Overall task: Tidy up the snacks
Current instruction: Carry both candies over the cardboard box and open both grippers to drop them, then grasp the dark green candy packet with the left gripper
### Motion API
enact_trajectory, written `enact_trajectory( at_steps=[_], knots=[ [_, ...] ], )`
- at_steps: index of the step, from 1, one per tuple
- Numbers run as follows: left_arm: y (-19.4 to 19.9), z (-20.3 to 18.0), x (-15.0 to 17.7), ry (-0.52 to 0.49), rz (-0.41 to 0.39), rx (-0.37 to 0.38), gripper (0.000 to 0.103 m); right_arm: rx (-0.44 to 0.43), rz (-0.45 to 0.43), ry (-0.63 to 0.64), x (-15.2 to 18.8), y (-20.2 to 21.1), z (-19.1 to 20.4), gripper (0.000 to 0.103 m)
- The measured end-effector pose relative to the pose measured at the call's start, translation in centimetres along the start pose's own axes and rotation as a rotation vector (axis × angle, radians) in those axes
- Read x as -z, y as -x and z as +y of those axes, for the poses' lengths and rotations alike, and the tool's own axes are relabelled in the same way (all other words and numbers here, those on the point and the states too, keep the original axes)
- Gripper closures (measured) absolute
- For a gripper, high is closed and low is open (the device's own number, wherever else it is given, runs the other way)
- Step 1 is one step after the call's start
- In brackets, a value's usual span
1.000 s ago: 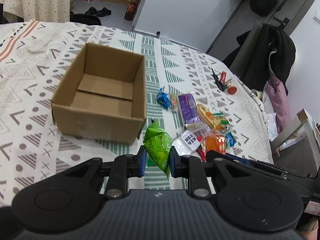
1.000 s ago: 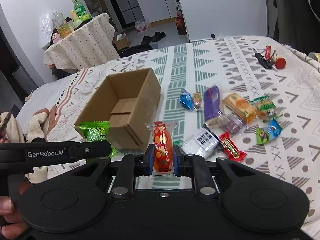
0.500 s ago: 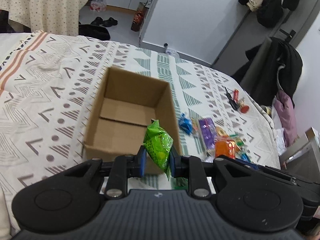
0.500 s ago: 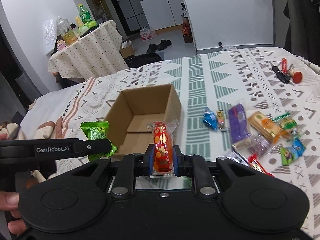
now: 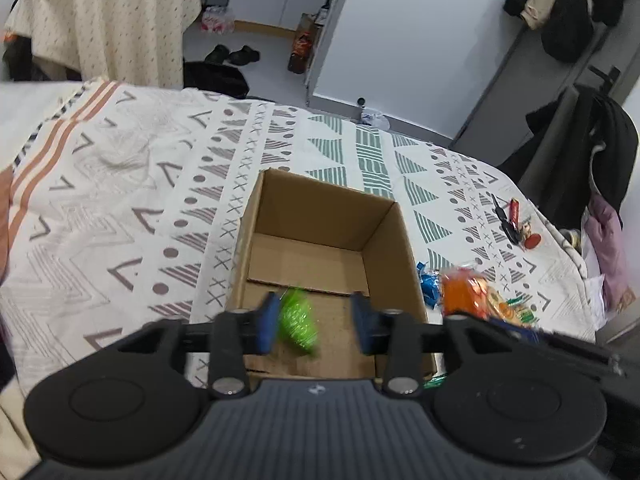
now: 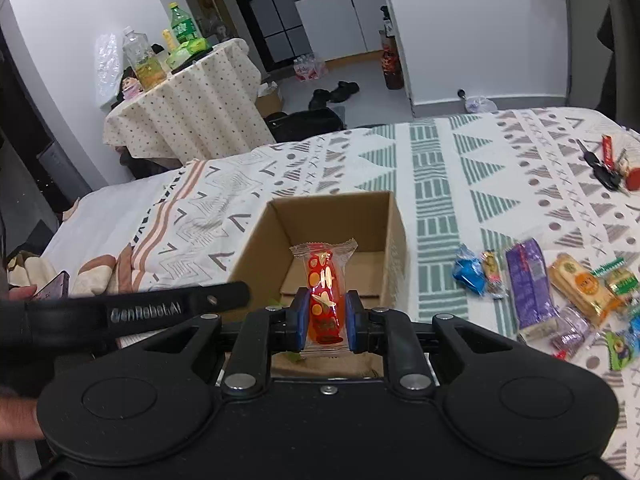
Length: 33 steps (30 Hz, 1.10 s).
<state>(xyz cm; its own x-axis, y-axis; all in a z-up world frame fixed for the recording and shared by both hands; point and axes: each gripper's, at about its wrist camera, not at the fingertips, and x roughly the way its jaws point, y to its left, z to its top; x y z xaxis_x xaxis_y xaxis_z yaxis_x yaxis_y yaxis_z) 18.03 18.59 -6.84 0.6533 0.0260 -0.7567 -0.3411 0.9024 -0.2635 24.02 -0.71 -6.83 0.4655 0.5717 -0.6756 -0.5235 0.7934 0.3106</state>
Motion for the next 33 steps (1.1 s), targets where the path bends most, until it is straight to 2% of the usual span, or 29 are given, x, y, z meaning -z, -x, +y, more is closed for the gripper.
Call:
enact_trajectory(
  at_steps=[2, 6, 8, 10, 15, 20, 28, 29, 33],
  knots=[
    [0.3, -0.1, 0.1, -0.014, -0.012, -0.001, 0.038, -0.006, 0.001, -0.001, -0.1, -0.3, 0.2, 0.084],
    [0.9, 0.6, 0.2, 0.000, -0.016, -0.035, 0.026, -0.028, -0.009, -0.011, -0.3, -0.2, 0.1, 0.080],
    [1.1, 0.9, 0.3, 0.024, 0.000, -0.058, 0.021, -0.018, -0.010, -0.013, -0.3, 0.1, -0.1, 0.072],
    [1.4, 1.1, 0.5, 0.033, 0.004, -0.069, 0.020, -0.004, -0.011, -0.012, -0.1, 0.7, -0.3, 0.059],
    [2.5, 0.0, 1.1, 0.027, 0.001, -0.036, 0.016, 0.032, -0.025, -0.040, 0.8, 2.9, -1.9, 0.046],
    [3.6, -2.1, 1.9, -0.011, -0.005, -0.034, 0.013, 0.063, -0.022, -0.044, 1.8, 4.9, -3.3, 0.040],
    [5.7, -5.0, 3.8, -0.058, -0.022, -0.032, 0.003, 0.096, -0.060, -0.051, 2.7, 8.8, -5.9, 0.022],
    [5.8, -5.3, 3.8, -0.056, -0.024, -0.032, 0.000, 0.100, -0.063, -0.052, 2.7, 9.3, -6.2, 0.021],
    [6.5, -6.6, 4.4, -0.063, -0.030, -0.023, 0.000, 0.112, -0.068, -0.060, 3.2, 10.8, -7.6, 0.021]
  ],
)
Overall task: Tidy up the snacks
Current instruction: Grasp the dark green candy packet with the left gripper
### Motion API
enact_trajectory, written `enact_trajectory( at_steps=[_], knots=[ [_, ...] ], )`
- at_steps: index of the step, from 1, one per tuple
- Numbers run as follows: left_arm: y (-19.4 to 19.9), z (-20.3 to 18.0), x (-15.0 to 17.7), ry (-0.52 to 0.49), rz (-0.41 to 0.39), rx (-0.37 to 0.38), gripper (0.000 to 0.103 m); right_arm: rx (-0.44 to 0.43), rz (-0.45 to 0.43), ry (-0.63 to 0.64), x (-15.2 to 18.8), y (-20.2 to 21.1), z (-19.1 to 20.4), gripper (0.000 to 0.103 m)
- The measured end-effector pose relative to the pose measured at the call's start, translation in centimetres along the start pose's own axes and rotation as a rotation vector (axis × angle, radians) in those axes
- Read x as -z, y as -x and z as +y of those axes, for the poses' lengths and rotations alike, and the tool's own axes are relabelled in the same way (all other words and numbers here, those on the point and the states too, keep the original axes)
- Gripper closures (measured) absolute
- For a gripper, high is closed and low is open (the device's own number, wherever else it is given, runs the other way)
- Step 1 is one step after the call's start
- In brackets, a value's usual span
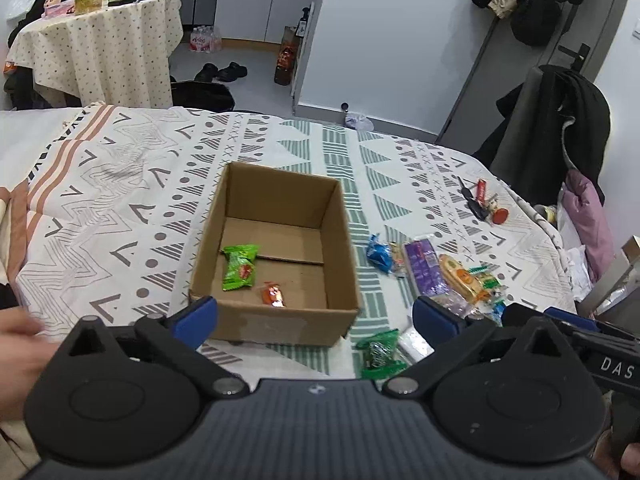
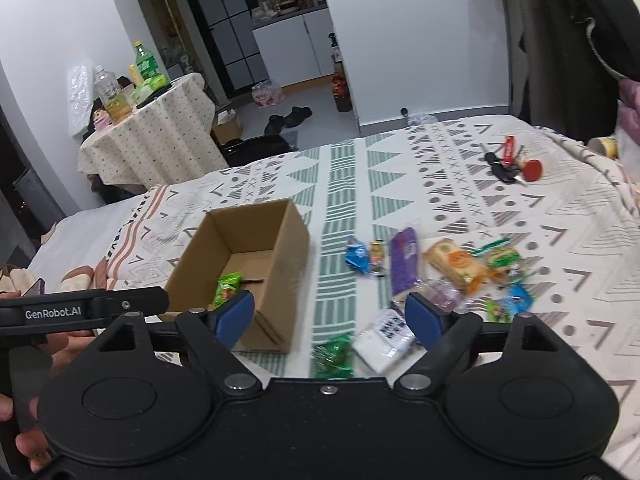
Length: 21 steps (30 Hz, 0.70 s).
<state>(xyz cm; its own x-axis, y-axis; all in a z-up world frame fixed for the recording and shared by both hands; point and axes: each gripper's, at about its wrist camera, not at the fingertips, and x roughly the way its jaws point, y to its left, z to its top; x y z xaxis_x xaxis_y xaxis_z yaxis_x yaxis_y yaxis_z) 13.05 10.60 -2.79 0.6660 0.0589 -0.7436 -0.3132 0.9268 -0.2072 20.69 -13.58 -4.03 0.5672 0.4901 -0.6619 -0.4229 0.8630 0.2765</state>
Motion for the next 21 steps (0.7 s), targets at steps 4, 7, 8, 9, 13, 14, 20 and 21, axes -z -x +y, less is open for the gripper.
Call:
enact_trajectory(
  at_steps=[4, 7, 8, 9, 13, 14, 20, 21],
  knots=[
    [0.6, -1.3, 0.7, 0.002, 0.002, 0.010, 0.000, 0.007, -0.001, -0.012, 0.5, 1.1, -1.5, 0.021],
    [0.8, -2.2, 1.2, 0.001, 0.015, 0.011, 0.000, 0.013, 0.003, -0.017, 0.9, 1.5, -2.7, 0.021],
    [0.9, -2.5, 1.4, 0.000, 0.018, 0.012, 0.000, 0.015, 0.003, -0.019, 1.1, 1.6, -3.1, 0.021],
    [0.9, -2.7, 1.6, 0.000, 0.018, 0.013, 0.000, 0.016, 0.004, -0.022, 1.2, 1.7, -3.5, 0.021],
    [1.1, -3.6, 2.1, 0.002, 0.015, 0.012, 0.000, 0.017, 0.006, -0.038, 1.9, 2.0, -5.1, 0.021],
    [1.1, -3.8, 2.3, -0.001, 0.013, 0.008, 0.000, 0.016, 0.008, -0.042, 2.1, 2.0, -5.4, 0.021],
    [0.4, -5.2, 3.1, -0.016, 0.015, 0.006, 0.001, 0.001, 0.024, -0.075, 3.3, 1.5, -7.7, 0.021],
    [0.1, -5.4, 3.2, -0.018, 0.015, 0.006, 0.001, -0.003, 0.026, -0.080, 3.4, 1.4, -8.0, 0.021]
  ],
)
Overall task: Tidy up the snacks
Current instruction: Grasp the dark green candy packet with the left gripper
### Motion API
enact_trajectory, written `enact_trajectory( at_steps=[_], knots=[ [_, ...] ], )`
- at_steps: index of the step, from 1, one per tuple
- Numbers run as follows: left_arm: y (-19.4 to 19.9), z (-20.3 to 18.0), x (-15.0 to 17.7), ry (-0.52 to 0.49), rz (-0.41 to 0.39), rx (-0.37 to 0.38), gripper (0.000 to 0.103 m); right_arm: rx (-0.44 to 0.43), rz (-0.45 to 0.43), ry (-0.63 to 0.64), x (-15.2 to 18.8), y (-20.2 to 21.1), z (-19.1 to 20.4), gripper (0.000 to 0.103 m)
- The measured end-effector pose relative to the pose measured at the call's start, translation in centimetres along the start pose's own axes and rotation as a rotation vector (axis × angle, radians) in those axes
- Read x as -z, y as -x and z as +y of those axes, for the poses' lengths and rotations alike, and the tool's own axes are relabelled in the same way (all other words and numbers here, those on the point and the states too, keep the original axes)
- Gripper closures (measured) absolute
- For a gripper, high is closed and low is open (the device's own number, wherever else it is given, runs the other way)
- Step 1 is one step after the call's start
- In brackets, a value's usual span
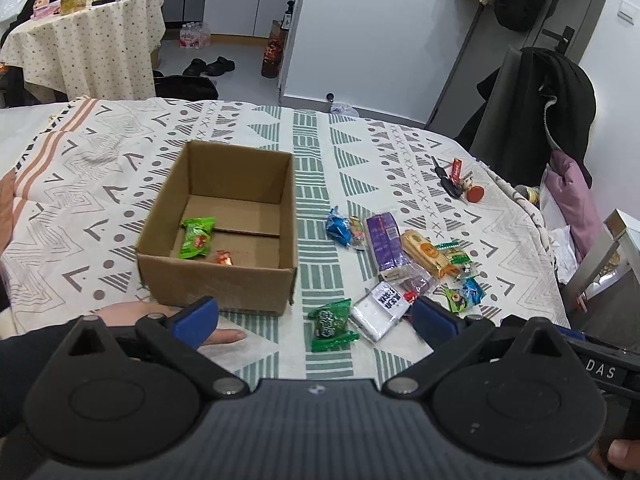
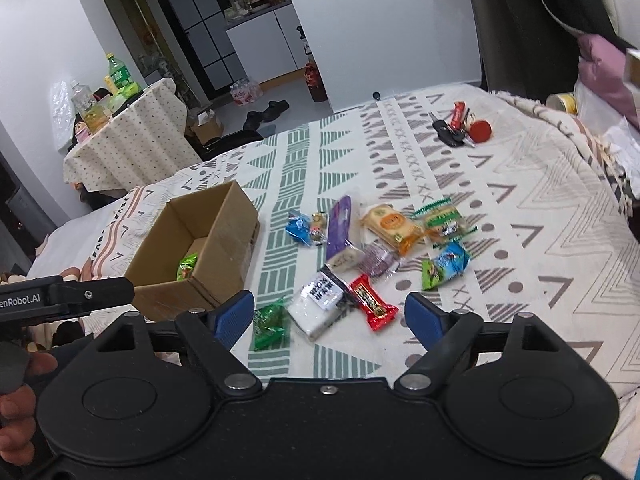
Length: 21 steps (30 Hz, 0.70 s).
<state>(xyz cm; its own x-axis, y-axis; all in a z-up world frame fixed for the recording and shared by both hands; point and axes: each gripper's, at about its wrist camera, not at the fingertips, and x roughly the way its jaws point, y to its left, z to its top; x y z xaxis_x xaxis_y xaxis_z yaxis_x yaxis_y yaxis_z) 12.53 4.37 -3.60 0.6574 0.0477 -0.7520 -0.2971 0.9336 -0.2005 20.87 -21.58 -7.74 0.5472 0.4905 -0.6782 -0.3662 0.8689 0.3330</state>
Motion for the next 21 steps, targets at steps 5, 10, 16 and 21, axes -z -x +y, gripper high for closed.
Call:
enact_trajectory(
  at_steps=[5, 10, 16, 21],
  knots=[
    [-2.3, -1.2, 0.9, -0.002, 0.027, 0.014, 0.003, -0.015, 0.035, -0.044, 0.7, -1.3, -1.8, 0.025],
    [-4.9, -1.9, 1.6, 0.009, 0.066, 0.011, 0.010, -0.023, 0.065, -0.075, 1.0, -2.6, -3.1, 0.029],
    [-8.0, -2.2, 2.3, 0.030, 0.102, -0.002, 0.020, -0.022, 0.103, -0.066, 0.9, -4.9, -3.8, 0.033],
    [-10.6, -1.7, 2.6, 0.066, 0.134, -0.012, 0.032, -0.029, 0.150, -0.060, 0.6, -6.8, -4.0, 0.036]
  ],
)
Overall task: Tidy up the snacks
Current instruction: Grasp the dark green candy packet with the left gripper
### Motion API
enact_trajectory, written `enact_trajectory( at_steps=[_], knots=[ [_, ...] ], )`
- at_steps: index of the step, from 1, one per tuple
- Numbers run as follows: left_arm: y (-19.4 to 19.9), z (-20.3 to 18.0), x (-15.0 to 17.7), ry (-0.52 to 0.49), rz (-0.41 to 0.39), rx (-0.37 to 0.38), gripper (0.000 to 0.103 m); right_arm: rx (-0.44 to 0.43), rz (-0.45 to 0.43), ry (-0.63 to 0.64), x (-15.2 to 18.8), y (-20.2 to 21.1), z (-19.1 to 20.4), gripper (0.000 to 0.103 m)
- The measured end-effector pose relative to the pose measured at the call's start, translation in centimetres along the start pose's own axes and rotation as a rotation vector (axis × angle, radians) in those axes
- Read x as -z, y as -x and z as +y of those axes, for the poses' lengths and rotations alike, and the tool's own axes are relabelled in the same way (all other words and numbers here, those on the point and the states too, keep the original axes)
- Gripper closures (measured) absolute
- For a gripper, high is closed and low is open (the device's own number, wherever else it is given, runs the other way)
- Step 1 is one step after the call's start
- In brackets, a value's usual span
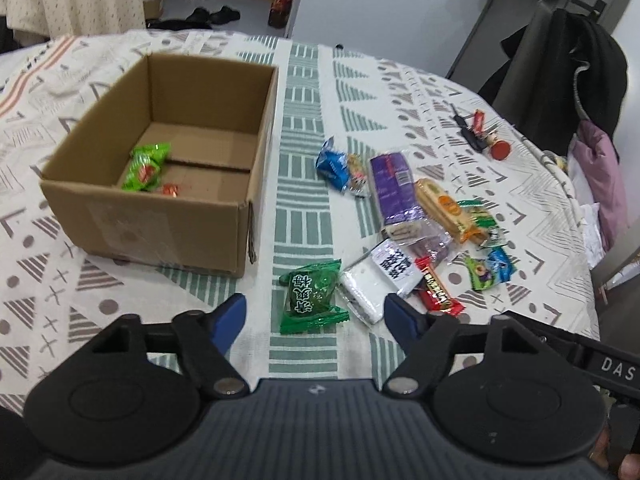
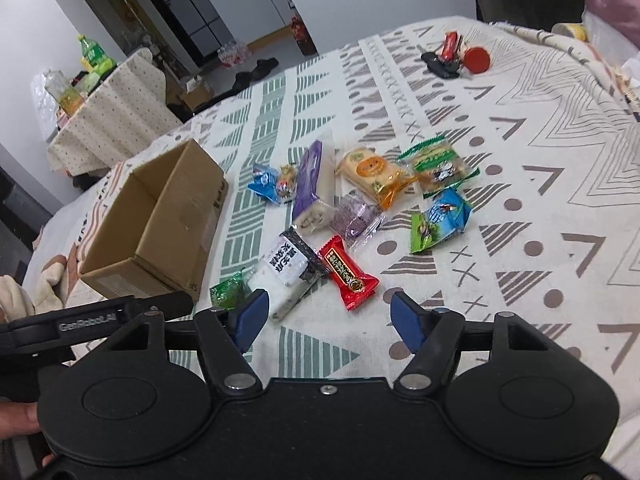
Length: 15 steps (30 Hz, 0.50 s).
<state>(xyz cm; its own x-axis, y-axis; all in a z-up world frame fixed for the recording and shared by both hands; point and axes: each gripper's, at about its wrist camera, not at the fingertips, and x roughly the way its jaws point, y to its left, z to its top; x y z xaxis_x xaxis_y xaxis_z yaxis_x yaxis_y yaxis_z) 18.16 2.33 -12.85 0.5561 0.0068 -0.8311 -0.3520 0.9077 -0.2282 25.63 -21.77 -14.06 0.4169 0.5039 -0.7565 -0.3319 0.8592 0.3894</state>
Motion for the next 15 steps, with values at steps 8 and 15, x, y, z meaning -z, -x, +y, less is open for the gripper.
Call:
enact_trajectory(
  at_steps=[8, 15],
  knots=[
    [-3.4, 0.3, -0.3, 0.024, 0.040, -0.012, 0.043, 0.008, 0.046, 0.044, -1.4, -2.8, 0.1, 0.042],
    [-5.8, -0.1, -0.4, 0.020, 0.074, -0.022, 0.049, 0.022, 0.067, 0.078, -2.1, -4.8, 0.3, 0.046]
  ],
)
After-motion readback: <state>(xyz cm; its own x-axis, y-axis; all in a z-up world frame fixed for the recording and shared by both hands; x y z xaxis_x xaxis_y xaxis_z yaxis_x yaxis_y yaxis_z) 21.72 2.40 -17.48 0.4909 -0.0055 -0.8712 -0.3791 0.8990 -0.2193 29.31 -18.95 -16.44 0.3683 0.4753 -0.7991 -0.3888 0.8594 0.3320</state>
